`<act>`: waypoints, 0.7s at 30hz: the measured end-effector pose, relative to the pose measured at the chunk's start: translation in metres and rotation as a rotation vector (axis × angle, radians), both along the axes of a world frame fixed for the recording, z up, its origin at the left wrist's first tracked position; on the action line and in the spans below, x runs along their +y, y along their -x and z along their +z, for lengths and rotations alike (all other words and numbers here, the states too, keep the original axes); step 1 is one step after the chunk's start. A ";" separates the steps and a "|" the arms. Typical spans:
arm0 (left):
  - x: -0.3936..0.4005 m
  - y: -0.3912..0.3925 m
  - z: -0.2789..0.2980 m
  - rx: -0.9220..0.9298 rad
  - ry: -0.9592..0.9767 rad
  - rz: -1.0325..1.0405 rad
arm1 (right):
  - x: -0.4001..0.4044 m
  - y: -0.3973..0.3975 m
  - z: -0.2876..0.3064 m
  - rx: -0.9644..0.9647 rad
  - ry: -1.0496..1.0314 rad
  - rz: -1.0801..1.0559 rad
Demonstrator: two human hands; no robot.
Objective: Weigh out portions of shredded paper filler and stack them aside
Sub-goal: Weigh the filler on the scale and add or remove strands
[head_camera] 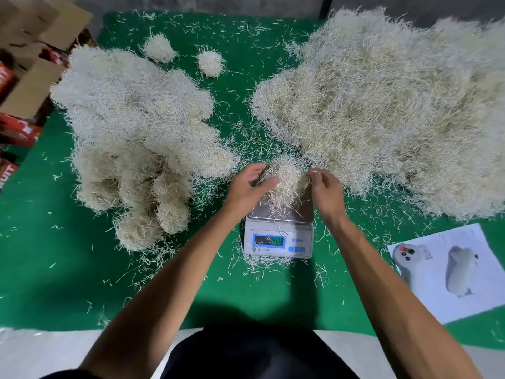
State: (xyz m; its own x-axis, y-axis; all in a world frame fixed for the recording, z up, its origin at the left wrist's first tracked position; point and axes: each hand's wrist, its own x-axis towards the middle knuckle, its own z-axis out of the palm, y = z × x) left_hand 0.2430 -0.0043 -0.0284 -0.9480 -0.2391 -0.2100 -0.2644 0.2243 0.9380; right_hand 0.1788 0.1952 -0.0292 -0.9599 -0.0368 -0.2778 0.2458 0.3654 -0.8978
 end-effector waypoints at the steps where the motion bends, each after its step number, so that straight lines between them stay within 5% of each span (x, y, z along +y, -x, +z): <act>1: -0.001 -0.005 0.000 -0.004 0.003 0.003 | 0.001 -0.002 0.002 -0.003 0.003 0.000; 21: -0.007 -0.034 -0.019 -0.002 -0.031 0.092 | 0.022 -0.008 -0.017 0.044 -0.138 -0.069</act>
State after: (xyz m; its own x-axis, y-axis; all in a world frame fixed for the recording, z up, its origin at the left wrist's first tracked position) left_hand 0.2773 -0.0113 -0.0477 -0.9218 -0.3189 -0.2202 -0.2842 0.1699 0.9436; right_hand 0.1873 0.2173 -0.0462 -0.9702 0.0657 -0.2331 0.2362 0.4695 -0.8507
